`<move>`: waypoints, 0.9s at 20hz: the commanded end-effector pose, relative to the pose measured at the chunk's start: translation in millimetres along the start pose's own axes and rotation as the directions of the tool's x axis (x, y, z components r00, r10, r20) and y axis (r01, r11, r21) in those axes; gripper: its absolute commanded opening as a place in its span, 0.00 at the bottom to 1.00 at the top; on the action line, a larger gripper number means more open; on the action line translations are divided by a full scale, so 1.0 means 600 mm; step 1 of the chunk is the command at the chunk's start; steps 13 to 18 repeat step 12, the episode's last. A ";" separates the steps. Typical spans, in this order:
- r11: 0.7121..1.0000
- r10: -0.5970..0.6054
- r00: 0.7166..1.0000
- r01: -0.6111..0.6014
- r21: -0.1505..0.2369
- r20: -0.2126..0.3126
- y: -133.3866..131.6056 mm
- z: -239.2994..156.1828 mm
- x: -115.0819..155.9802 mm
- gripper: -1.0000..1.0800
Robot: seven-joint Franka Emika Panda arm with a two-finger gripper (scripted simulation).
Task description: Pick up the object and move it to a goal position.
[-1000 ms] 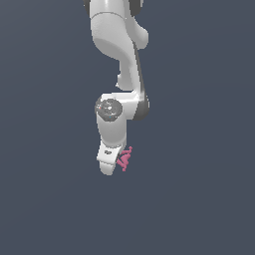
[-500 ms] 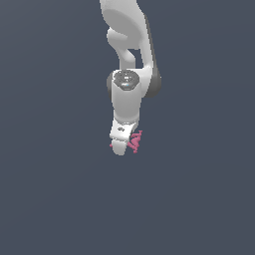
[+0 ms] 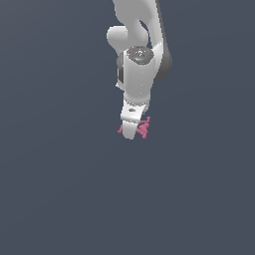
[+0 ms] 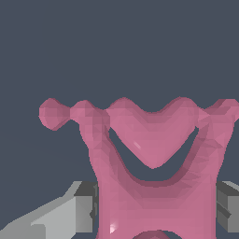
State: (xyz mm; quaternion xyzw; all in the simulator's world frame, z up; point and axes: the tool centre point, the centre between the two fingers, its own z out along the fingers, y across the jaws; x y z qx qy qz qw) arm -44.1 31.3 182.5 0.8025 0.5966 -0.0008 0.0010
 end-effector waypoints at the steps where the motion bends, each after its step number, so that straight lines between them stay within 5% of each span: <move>1: 1.000 0.001 1.000 -0.001 0.000 0.000 -0.013 -0.012 0.006 0.00; 18: 1.000 0.001 1.000 -0.001 0.001 -0.002 -0.023 -0.026 0.013 0.00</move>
